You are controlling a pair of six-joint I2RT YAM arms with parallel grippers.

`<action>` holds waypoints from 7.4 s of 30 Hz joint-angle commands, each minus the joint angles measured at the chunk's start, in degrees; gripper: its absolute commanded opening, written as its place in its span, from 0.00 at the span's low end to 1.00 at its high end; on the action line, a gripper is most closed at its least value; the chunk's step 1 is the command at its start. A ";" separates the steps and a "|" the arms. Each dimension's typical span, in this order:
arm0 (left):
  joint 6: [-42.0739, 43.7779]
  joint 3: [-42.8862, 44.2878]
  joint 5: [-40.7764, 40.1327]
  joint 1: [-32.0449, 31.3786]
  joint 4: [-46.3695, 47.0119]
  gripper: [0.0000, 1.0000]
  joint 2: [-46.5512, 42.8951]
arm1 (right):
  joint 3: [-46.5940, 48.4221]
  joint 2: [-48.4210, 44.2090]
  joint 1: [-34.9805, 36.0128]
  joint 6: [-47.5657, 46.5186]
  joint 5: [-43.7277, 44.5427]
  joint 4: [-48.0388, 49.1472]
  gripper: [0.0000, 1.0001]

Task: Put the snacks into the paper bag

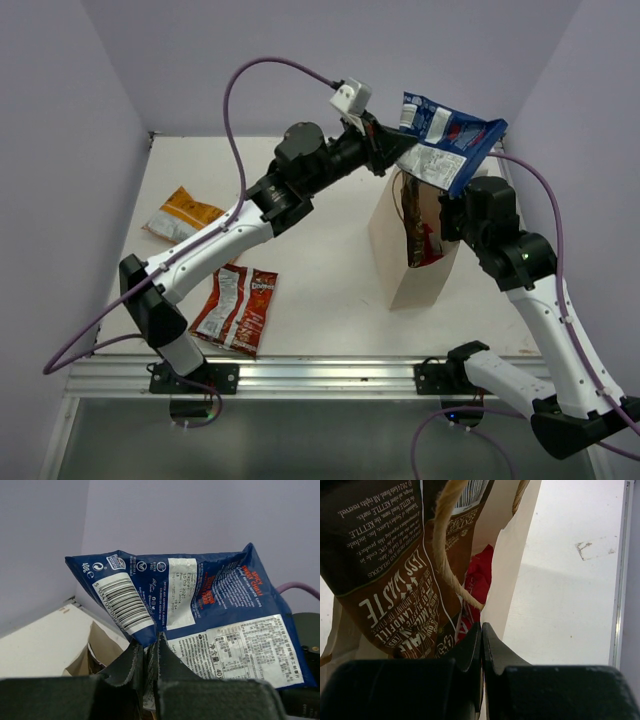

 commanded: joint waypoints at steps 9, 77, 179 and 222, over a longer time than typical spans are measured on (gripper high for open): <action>4.69 8.45 -6.80 -3.44 -9.97 0.00 3.35 | -0.18 -1.65 0.32 -0.56 0.54 -0.13 0.03; 19.28 0.56 -32.17 -9.24 -3.25 0.85 -9.81 | 2.01 -1.30 0.32 0.05 1.51 -0.74 0.02; -12.27 38.21 10.69 2.54 -15.25 0.00 11.34 | 0.17 -3.59 0.50 -0.30 -1.84 0.58 0.02; -15.26 -0.48 19.04 -1.24 1.09 0.00 7.57 | -0.89 -4.29 0.93 -0.39 -1.13 0.84 0.02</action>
